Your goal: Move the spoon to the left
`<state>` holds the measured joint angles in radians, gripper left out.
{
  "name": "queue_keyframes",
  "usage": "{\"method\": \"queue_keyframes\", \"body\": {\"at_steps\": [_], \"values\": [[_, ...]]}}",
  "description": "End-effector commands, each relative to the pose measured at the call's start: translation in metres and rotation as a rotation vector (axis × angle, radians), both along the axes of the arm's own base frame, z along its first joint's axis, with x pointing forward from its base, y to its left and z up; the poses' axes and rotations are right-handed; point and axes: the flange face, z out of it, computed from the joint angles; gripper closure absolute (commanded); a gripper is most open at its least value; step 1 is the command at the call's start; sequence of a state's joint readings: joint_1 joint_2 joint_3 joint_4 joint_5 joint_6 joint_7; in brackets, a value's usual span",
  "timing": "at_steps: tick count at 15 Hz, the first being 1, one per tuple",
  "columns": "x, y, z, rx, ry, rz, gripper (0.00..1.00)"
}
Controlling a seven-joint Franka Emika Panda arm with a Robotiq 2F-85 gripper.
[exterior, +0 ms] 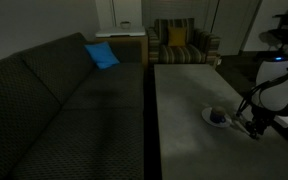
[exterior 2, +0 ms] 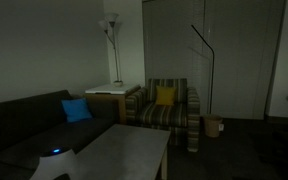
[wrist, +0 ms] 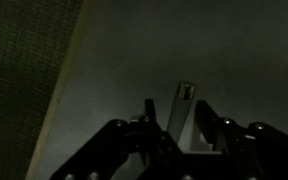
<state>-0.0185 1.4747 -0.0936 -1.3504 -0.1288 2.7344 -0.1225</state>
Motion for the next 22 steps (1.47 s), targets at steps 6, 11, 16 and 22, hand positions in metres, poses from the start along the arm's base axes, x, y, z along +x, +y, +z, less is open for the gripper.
{"method": "queue_keyframes", "body": {"at_steps": [6,11,16,22], "values": [[-0.006,0.011,-0.004,-0.002,0.027,0.025,0.96],[-0.006,0.009,-0.004,-0.012,0.032,0.003,0.96],[0.002,-0.024,0.004,-0.054,-0.012,-0.175,0.96],[0.016,-0.065,0.021,-0.103,-0.096,-0.32,0.96]]}}
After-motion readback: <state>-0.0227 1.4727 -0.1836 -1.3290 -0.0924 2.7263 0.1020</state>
